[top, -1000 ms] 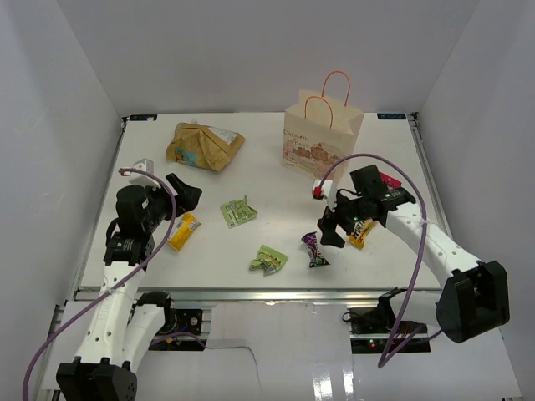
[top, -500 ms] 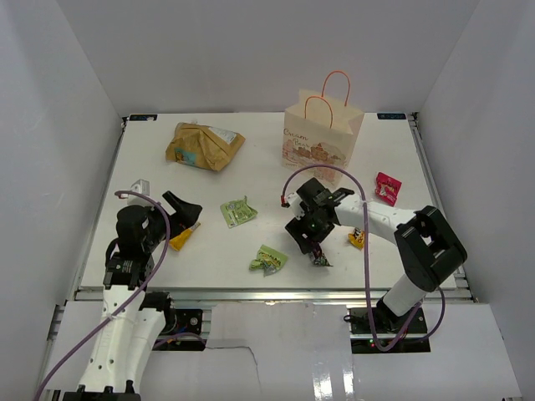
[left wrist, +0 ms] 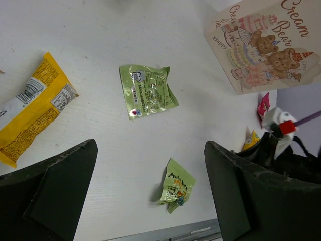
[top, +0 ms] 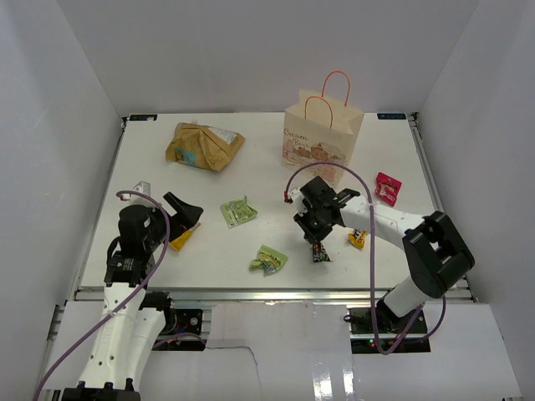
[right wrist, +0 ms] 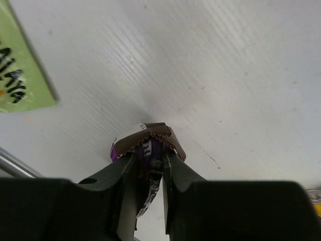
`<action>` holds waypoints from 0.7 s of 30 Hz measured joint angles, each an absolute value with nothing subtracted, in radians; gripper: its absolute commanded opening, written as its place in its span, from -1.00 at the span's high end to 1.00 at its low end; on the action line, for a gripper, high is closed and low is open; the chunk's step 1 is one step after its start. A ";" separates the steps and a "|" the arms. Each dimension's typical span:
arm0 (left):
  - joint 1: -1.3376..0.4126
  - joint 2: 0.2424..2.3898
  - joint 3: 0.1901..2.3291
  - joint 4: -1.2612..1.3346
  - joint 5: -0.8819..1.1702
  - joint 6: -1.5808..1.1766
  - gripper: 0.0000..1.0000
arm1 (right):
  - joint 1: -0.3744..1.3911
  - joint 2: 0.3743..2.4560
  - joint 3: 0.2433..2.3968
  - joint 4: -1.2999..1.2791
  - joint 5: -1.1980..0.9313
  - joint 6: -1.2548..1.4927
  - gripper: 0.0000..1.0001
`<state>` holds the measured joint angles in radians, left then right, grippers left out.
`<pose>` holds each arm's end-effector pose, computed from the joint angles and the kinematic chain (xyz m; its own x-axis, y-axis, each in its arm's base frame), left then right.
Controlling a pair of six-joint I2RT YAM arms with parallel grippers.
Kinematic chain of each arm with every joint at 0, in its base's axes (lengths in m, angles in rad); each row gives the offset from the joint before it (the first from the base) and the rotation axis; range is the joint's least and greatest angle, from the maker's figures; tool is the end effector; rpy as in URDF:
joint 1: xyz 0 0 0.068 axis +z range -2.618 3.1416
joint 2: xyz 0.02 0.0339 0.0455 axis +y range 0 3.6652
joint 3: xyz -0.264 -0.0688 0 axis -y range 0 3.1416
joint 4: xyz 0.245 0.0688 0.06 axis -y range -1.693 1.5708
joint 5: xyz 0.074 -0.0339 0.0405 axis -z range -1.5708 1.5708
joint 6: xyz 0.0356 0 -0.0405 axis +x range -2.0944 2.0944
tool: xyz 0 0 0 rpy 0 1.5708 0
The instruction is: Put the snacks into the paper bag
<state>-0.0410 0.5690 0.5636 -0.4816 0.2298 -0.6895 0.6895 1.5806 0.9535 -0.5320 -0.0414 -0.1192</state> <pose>0.1385 -0.0138 0.2636 -0.5141 -0.5989 -0.6140 -0.1115 0.7565 -0.6444 0.2306 0.1920 0.1819 -0.6250 -0.6693 -0.4018 -0.7279 0.6856 -0.0099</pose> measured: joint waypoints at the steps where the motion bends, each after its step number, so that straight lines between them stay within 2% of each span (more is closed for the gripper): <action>1: -0.041 0.574 0.564 -0.481 0.232 -0.690 -0.96 | 0.688 1.554 0.957 -0.533 -0.050 -0.144 0.77; 5: -0.041 0.598 0.556 -0.468 0.252 -0.690 -0.96 | 0.656 1.460 1.069 -0.559 -0.094 -0.270 0.79; 10: -0.041 0.646 0.543 -0.460 0.277 -0.690 -0.96 | 0.492 1.440 1.395 -0.517 -0.218 -0.413 0.79; 15: -0.041 0.663 0.530 -0.444 0.293 -0.690 -0.96 | 0.337 1.497 1.776 -0.469 -0.283 -0.434 0.79; 21: -0.041 0.670 0.530 -0.426 0.303 -0.689 -0.96 | 0.315 1.584 1.987 -0.373 -0.259 -0.420 0.78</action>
